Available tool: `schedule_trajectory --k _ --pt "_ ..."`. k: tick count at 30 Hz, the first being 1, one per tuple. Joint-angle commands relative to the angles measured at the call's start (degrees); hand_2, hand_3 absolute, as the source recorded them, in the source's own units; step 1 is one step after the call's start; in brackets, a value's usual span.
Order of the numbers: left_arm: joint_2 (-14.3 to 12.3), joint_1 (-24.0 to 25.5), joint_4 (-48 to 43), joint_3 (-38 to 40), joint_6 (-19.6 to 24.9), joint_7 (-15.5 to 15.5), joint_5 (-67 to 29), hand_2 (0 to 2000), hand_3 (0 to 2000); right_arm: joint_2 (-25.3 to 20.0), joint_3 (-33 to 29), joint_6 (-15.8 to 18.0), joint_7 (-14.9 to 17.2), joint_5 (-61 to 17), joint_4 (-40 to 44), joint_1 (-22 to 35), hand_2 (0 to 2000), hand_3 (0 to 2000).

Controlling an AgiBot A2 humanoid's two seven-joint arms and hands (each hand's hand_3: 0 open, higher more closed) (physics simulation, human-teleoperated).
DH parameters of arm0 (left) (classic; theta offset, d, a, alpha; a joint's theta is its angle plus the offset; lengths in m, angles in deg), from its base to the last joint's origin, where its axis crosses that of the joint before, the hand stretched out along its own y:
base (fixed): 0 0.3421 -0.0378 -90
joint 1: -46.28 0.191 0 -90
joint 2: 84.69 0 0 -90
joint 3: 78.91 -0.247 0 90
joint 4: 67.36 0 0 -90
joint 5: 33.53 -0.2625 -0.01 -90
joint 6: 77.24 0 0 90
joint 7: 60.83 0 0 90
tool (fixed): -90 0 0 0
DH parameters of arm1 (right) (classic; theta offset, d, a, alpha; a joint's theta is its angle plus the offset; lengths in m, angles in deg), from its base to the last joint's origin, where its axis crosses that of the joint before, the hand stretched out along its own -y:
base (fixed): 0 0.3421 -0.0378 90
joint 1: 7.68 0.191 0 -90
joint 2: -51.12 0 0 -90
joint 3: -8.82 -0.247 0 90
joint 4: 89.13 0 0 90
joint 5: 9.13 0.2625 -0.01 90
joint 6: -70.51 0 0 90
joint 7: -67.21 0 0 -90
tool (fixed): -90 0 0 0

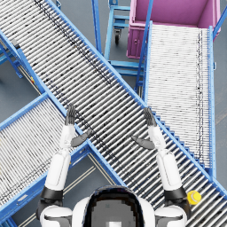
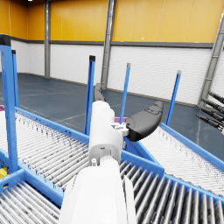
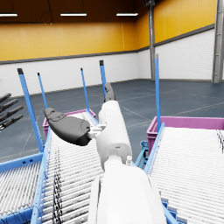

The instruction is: Pick up the oil and place it on the left assembly line, put the cola on the right, and keep Sprite still

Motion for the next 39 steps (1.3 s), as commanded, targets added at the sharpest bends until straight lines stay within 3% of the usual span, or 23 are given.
schedule_trajectory --k 1,39 --pt "0.0 0.0 0.0 0.0 0.0 0.0 0.0 0 0 0.0 0.0 0.0 0.0 0.0 0.0 0.0 0 0" --pt "0.0 0.0 0.0 0.0 0.0 0.0 0.0 0 0 0.0 0.0 0.0 0.0 0.0 0.0 0.0 0 0"
